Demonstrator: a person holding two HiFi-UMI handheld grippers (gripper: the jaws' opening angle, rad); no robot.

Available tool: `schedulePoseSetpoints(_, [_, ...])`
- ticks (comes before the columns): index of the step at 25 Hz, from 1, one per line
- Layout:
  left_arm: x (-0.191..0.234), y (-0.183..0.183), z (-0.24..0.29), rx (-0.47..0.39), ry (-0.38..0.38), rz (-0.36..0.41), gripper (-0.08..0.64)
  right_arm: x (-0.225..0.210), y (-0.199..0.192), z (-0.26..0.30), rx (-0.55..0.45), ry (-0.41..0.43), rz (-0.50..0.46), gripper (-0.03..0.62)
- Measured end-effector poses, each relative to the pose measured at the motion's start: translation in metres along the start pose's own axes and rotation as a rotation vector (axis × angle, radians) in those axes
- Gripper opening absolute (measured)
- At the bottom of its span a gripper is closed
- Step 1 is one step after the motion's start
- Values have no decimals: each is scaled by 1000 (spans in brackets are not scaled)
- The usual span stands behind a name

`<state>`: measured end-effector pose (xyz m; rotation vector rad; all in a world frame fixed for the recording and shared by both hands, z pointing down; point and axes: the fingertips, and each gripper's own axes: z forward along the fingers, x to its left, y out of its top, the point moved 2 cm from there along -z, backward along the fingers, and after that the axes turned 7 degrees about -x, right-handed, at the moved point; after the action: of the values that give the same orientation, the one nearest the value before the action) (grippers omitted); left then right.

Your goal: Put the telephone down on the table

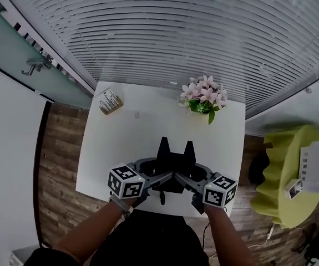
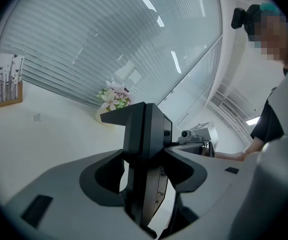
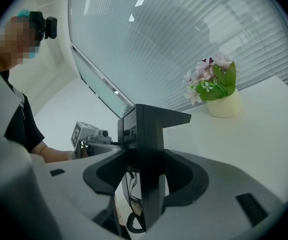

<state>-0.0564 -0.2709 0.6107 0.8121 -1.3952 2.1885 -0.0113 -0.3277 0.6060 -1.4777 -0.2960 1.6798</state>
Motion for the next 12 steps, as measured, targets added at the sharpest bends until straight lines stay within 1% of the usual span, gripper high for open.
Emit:
schedulePoseSetpoints(7, [29, -11, 20, 42, -10, -38, 250, -32, -10, 13, 30, -22, 39, 245])
schedulePoseSetpoints(12, [44, -11, 34, 49, -13, -69, 250, -53, -18, 21, 43, -35, 46, 245])
